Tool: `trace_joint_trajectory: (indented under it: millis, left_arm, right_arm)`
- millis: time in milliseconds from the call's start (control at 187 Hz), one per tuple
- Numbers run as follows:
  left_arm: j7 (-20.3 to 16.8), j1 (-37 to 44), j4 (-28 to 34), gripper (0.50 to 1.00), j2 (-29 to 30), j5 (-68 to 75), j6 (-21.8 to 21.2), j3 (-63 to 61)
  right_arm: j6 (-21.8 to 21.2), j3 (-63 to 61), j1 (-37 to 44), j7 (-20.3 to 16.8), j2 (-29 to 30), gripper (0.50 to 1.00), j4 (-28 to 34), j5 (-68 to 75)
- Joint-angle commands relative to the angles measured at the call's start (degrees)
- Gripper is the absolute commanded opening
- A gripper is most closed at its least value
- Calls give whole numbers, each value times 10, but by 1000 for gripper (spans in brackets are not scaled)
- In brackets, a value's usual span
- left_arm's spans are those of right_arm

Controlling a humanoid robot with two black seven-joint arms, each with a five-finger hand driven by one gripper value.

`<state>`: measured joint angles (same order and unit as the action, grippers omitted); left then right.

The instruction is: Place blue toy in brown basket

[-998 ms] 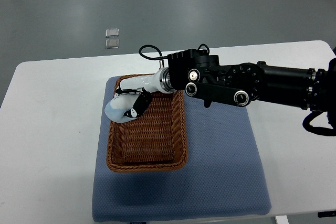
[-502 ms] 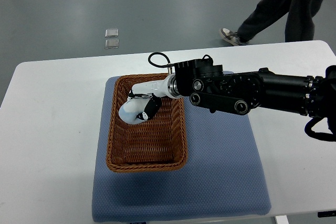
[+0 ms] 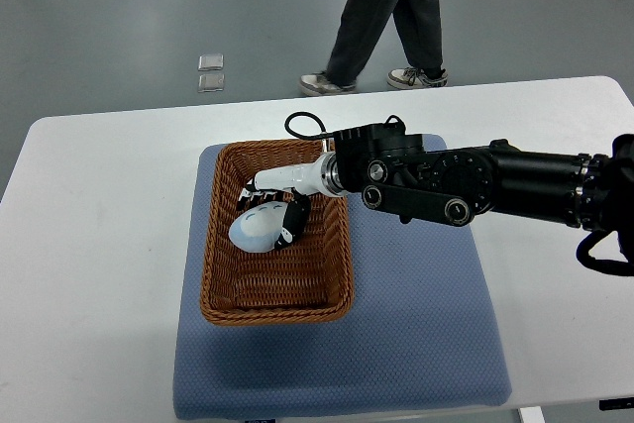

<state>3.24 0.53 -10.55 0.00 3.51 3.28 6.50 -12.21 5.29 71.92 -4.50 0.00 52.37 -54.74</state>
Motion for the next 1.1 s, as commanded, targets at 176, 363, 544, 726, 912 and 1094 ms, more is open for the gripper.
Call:
trace_joint_trajectory:
  millis: [176,363,544,726,912,1094]
  left_arm:
    - [0,0,1,1000,0,0,0,0]
    - [-1,0,2,1000,0,0,0,0]
    - [-1,0,3,1000,0,0,0,1]
    - [-1,0,1,1000,0,0,0,0]
    - [-1,0,-2,1000,0,0,0,-1]
    - [-1,0,0,1000,0,0,0,-1]
  right_arm:
    - [-5,-6,19,12,-10,868,5,13]
    - [-40,-62,30,27,-48,883,8,14]
    - [-62,-218,4,34,-111,883,1,30]
    - [-58,-429,-115,38,-122,885,-18,121]
    - [-58,-597,-238,48,-112,885,-30,298]
    - [-66,-619,-289,99,-79,905,-98,432]
